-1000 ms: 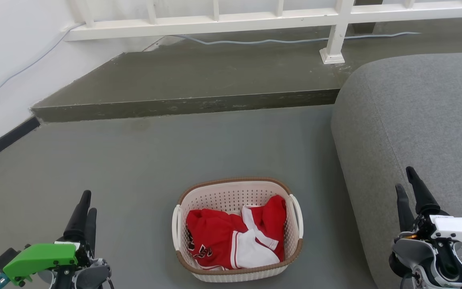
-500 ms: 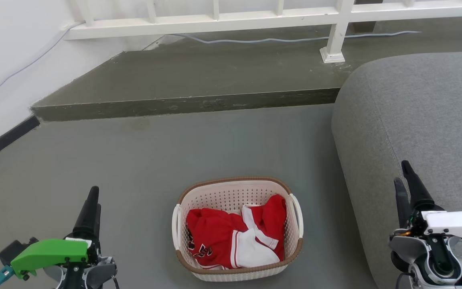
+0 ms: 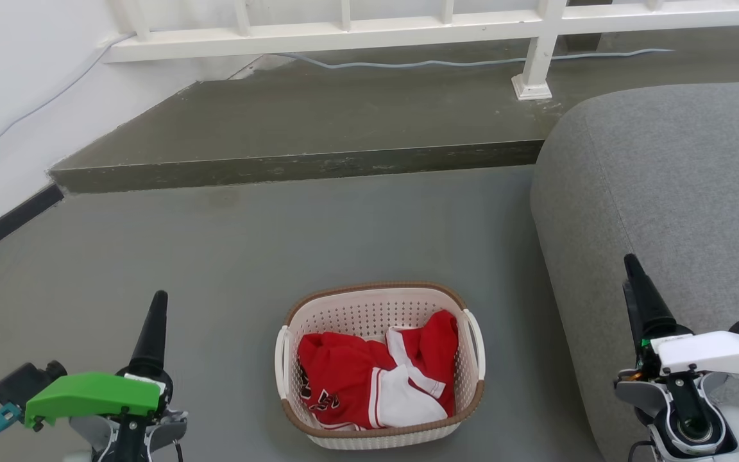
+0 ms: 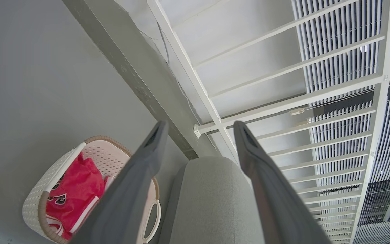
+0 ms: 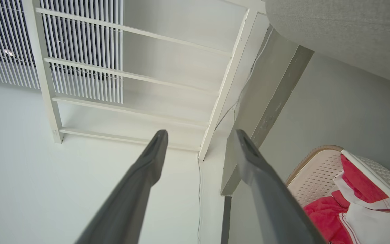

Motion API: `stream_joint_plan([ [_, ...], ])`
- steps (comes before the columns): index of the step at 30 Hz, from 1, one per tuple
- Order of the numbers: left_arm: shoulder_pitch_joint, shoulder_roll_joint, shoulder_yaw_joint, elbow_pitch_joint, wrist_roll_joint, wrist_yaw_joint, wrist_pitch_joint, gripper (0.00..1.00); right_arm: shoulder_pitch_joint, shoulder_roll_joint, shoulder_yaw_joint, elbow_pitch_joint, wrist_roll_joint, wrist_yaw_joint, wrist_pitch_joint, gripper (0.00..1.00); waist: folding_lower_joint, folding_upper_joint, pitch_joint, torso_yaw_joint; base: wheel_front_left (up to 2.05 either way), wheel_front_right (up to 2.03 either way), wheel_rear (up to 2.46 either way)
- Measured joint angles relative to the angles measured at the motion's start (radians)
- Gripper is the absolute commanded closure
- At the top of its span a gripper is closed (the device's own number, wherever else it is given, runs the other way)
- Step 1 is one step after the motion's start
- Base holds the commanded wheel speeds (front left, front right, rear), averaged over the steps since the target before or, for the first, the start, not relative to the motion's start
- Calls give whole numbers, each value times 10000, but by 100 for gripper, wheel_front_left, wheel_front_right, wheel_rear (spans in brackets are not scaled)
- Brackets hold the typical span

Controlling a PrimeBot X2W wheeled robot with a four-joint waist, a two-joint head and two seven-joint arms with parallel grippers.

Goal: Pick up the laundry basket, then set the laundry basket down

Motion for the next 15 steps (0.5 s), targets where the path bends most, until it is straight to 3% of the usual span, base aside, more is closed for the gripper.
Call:
stream_joint_plan([
  [15, -86, 92, -196, -384, 3018, 8, -466, 0, -220, -389, 679, 63, -2113, 6, -518, 0, 0, 0, 24, -28, 0, 0, 0],
])
